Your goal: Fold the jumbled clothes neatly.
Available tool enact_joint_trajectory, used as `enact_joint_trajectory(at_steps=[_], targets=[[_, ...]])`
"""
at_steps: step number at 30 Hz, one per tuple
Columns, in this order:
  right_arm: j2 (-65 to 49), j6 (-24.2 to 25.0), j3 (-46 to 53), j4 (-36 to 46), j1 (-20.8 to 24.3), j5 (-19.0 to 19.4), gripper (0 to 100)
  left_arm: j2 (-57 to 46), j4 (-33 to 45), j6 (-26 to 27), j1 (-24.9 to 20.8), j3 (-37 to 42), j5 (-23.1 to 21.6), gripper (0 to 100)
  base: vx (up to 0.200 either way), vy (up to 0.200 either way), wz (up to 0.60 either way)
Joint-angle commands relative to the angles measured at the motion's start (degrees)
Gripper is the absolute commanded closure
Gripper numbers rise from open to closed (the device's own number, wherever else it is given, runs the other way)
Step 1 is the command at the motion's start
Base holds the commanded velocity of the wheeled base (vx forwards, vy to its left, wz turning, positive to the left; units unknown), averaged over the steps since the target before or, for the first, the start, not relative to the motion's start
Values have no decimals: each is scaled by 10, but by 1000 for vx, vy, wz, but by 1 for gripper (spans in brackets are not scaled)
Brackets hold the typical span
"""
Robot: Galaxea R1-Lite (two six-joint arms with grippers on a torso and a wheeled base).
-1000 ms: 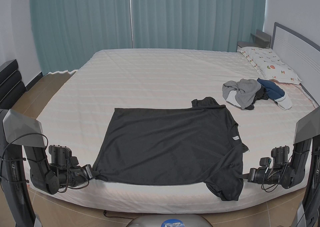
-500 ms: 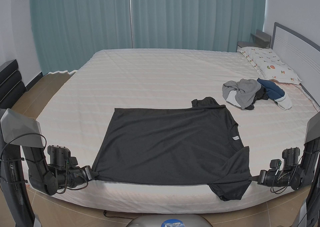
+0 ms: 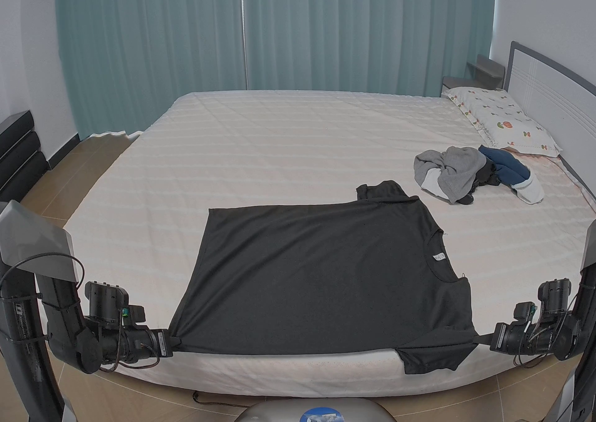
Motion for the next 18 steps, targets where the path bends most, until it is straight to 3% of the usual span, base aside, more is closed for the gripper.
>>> enact_joint_trajectory(at_steps=[1,9,14,18], targets=[[-28,-2,14,7,-11,-3,100,2,1,17,-2,21,2,100,0,0,0],[-55,-48,14,77,-40,-5,100,-4,-2,68,-2,48,9,100,0,0,0],[-74,-69,14,113,-51,-17,100,-5,-2,91,-3,62,18,100,0,0,0],[-100,-92,14,162,-55,-43,100,-7,-2,141,-3,91,18,100,0,0,0]])
